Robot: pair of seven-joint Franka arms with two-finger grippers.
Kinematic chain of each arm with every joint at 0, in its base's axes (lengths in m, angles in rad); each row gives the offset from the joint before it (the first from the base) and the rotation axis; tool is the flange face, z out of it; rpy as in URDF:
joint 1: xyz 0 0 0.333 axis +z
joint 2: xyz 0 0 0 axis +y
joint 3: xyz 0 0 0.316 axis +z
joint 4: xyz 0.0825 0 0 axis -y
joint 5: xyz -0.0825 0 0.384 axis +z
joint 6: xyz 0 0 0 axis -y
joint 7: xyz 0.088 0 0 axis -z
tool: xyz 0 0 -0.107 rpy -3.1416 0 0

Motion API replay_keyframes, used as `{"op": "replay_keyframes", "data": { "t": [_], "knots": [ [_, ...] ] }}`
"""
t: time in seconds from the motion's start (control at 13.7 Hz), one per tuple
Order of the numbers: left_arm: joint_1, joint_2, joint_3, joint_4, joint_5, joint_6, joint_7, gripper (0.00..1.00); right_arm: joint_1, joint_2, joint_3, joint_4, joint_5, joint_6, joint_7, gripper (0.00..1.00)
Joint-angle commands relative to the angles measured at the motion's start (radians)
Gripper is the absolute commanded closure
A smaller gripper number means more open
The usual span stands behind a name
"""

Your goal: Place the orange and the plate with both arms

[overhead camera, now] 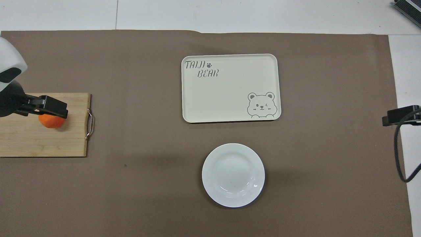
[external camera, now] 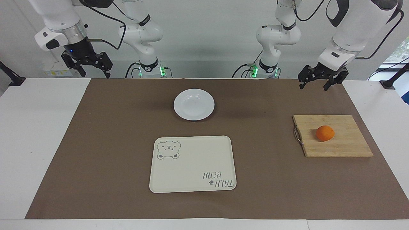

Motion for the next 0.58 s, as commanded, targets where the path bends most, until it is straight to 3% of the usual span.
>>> {"op": "replay_keyframes", "data": {
  "t": [0.0, 0.51],
  "knots": [
    [0.01, -0.008, -0.001, -0.01, 0.004, -0.007, 0.014, 0.0, -0.003, 0.011, 0.015, 0.019, -0.021, -0.01, -0.021, 0.0],
    [0.027, -0.01, -0.001, -0.013, -0.015, -0.003, 0.013, 0.0, -0.002, 0.001, 0.016, -0.002, -0.044, -0.003, -0.024, 0.0]
  ]
}}
